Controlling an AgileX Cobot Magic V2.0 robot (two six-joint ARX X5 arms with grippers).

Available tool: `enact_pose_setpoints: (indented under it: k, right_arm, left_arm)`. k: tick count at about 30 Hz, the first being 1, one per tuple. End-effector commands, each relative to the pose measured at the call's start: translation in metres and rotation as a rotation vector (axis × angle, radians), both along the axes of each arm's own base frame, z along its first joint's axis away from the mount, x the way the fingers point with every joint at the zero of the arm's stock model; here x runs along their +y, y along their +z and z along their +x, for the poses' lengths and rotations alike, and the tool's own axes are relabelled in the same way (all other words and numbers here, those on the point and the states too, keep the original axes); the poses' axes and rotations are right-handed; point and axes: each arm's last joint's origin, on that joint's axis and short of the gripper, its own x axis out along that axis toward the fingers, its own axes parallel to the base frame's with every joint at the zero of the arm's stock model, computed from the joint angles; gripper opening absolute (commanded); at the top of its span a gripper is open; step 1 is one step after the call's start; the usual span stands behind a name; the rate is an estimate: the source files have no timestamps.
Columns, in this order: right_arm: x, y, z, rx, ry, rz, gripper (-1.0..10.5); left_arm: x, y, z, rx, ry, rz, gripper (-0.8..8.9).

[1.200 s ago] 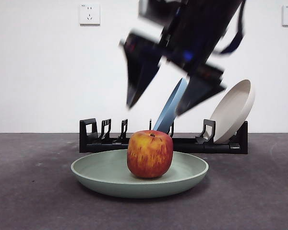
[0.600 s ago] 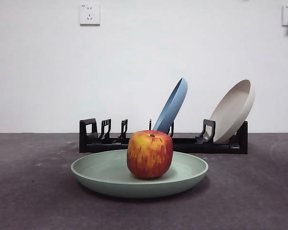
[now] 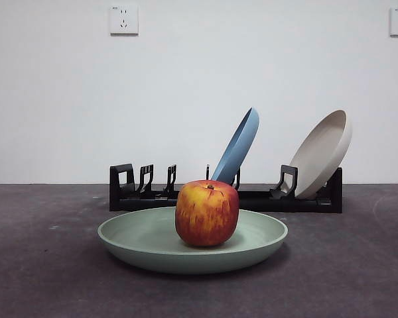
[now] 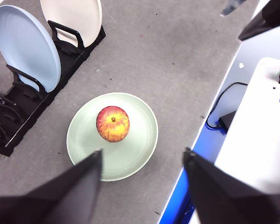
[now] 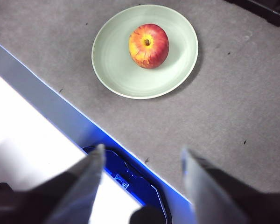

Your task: Take the green plate from the plate rack,put the plate on the table,take the apple from the table,put the apple in the plate

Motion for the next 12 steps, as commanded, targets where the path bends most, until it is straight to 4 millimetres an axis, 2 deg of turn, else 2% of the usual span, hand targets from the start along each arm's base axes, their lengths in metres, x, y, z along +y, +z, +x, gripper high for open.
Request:
enact_pose_setpoints:
  k: [1, 12]
  right_arm:
    - [-0.0003, 0.0010, -0.0005, -0.004, -0.004, 0.008, -0.1]
    - [-0.0003, 0.0010, -0.0005, -0.005, -0.004, 0.008, 0.0]
  left_arm:
    - [-0.0002, -0.0001, 0.0002, 0.005, 0.004, -0.004, -0.07]
    - [-0.0002, 0.0000, 0.0004, 0.002, 0.007, -0.004, -0.04]
